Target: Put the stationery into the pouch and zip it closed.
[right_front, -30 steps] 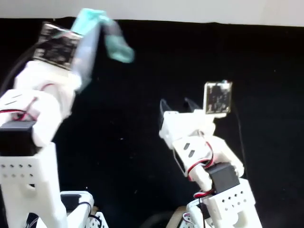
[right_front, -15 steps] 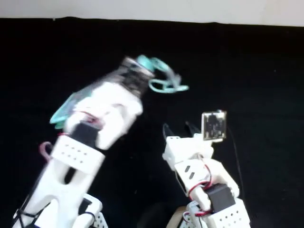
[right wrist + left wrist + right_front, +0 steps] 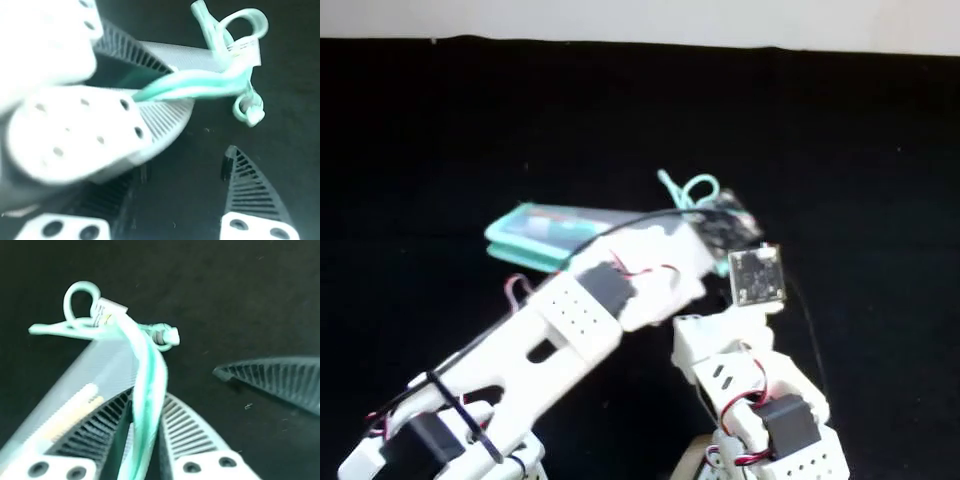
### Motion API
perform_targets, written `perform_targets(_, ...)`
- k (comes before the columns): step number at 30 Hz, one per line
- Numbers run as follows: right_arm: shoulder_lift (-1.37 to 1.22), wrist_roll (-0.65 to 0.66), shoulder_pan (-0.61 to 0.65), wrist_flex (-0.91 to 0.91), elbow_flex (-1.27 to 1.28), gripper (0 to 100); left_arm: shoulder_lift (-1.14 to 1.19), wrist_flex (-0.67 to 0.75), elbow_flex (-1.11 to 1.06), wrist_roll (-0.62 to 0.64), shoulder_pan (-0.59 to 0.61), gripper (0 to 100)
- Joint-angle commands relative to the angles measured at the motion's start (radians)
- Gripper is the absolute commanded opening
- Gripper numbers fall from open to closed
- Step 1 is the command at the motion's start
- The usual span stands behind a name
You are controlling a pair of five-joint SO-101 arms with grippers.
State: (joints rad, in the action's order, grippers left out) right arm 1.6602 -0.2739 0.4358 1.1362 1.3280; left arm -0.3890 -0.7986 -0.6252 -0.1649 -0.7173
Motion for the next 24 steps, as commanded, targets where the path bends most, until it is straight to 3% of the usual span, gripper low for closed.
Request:
perform_targets(1,0.004,0.008,0.004,0.028,-0.13,23.5,-0.015,0.012,0.082,0.017,-0.05,21)
perform_targets(15,0.005,0.006,-0.196,0.028,-0.252,23.5,-0.223,-0.219,0.364,0.015,0.102,20)
perform_targets(22,0.005,0.008,-0.259,0.027,-0.302,23.5,-0.272,-0.249,0.479,0.014,0.387,20)
perform_targets(24,0.005,0.008,-0.259,0.027,-0.286,23.5,-0.311,-0.249,0.506,0.014,0.487,15)
